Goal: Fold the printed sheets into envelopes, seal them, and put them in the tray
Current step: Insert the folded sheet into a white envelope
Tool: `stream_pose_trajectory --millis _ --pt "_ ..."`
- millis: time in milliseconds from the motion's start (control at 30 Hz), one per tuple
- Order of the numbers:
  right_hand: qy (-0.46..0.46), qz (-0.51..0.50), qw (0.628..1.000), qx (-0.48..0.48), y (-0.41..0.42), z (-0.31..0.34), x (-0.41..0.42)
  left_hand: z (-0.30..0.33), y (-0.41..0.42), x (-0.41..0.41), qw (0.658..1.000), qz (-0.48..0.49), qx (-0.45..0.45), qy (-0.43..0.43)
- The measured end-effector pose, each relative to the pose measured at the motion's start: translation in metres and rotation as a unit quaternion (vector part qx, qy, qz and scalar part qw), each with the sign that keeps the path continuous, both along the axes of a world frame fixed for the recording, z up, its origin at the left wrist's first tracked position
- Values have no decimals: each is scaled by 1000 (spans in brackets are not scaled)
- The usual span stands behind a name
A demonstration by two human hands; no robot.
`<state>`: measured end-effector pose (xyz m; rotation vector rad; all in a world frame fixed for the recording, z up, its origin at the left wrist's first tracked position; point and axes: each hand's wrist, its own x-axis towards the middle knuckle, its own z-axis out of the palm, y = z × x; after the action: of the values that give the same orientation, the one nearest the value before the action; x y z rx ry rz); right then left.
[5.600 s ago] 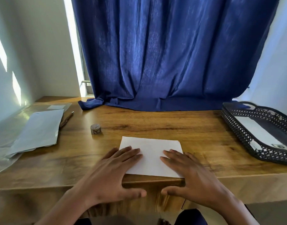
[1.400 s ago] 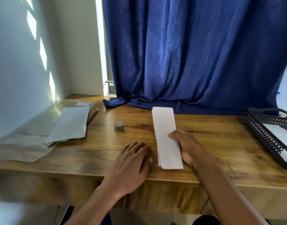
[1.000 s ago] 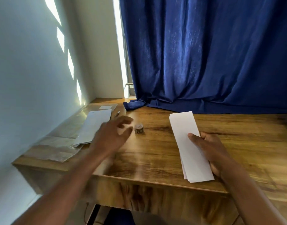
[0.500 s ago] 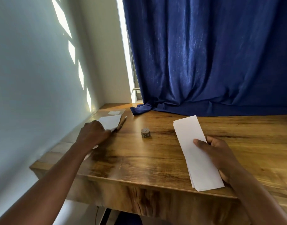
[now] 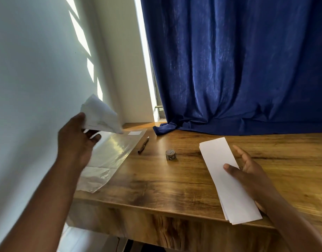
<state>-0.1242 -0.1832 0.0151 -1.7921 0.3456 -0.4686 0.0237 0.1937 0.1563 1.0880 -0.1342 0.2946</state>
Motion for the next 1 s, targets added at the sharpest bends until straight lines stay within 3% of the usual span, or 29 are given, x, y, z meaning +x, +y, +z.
stream_pose_trajectory --millis 133,233,333,433,533,700,767,800,867,900,1000 --pt "-63 39 996 -54 8 5 -7 -28 -52 -63 988 -90 -128 -2" --pt "-54 54 997 -2 15 10 -14 -59 -96 -109 973 -170 -156 13" --pt "-26 82 995 58 18 19 -26 -86 -137 -143 958 -211 -166 99" --pt "23 125 990 57 17 32 -37 -105 -169 -166 935 -251 -170 182" --pt "89 104 987 81 10 42 -40 -122 -188 -181 914 -280 -173 236" --pt "131 132 974 132 -12 44 -55 -133 -190 -184 888 -381 -71 249" --pt "144 136 971 135 -21 47 -57 -130 -183 -181 849 -463 22 252" --pt "152 132 970 134 -24 49 -57 -125 -178 -180 814 -525 98 229" --pt "167 120 970 130 -28 53 -57 -118 -171 -177 738 -606 280 99" --pt "173 117 970 125 -30 53 -56 -116 -169 -173 728 -592 345 15" --pt "177 115 969 129 -33 50 -53 -109 -173 -152 782 -385 430 -235"
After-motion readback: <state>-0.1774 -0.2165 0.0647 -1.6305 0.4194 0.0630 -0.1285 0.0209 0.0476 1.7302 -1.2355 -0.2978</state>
